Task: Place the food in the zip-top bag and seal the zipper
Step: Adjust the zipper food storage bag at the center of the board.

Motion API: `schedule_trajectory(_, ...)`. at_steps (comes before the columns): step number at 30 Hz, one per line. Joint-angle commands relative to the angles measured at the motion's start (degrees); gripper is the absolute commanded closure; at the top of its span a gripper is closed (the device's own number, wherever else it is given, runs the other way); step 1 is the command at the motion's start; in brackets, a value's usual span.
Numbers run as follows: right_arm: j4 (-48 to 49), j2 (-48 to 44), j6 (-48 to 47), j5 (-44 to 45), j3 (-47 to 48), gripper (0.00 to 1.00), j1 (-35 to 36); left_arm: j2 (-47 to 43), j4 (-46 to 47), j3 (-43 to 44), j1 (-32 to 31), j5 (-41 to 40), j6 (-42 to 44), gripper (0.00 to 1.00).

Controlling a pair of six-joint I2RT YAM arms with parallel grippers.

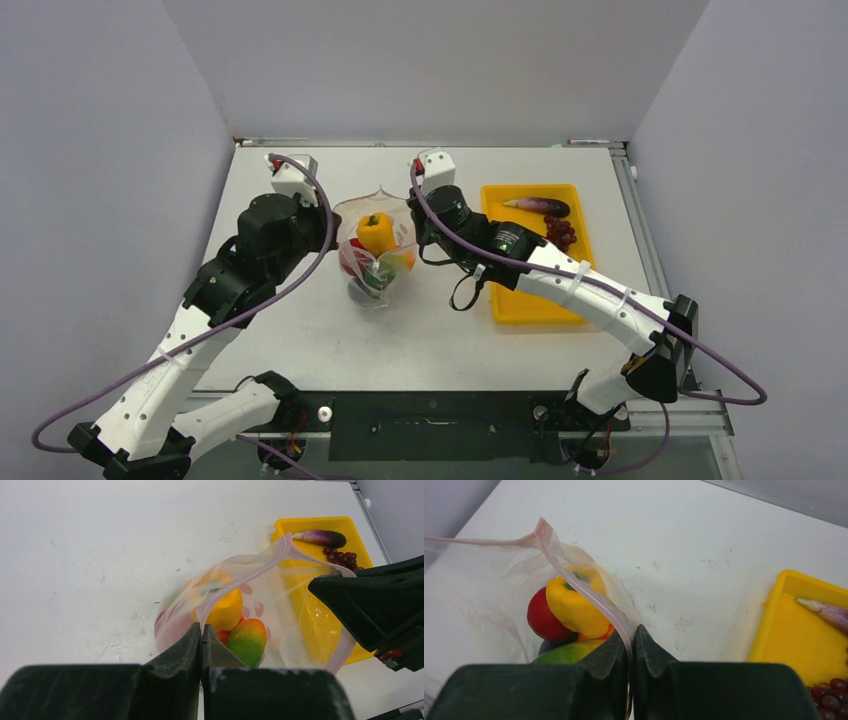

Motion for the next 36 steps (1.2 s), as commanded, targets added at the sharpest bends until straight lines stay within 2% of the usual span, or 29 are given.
schedule_trajectory(1, 2.31, -4.51, -2.23, 3.86, 3.74, 0.95, -0.02, 0.37, -0.71, 3.67, 0.12, -2.00, 3.93, 1.00)
schedule_trajectory(10, 3.94, -4.10, -0.79, 3.28, -2.35, 0.95, -0.90, -0.32, 3.76, -2.41, 0.12, -0.04, 3.91, 1.00)
schedule_trajectory(22, 3.37, -2.76, -0.32, 2.28, -2.56, 0.92, -1.45, -1.69, 6.08, -5.00, 0.12, 1.69, 5.65, 1.00)
schedule_trajectory(24, 3.43, -3.41, -0.27, 2.23, -2.25, 0.86, -1.41, -1.68, 6.13, -4.81, 0.05, 2.02, 5.58, 1.00)
schedule_trajectory(29, 3.29, -5.64, 0.02, 1.92, -1.81, 0.61, -1.41, -2.26, 7.64, -6.31, 0.12, 2.93, 5.71, 1.00)
schedule_trajectory(36, 3.54, -11.35, 0.77, 4.92, -2.93, 0.41, -1.57, -2.38, 8.64, -8.05, 0.14, 4.44, 5.74, 1.00)
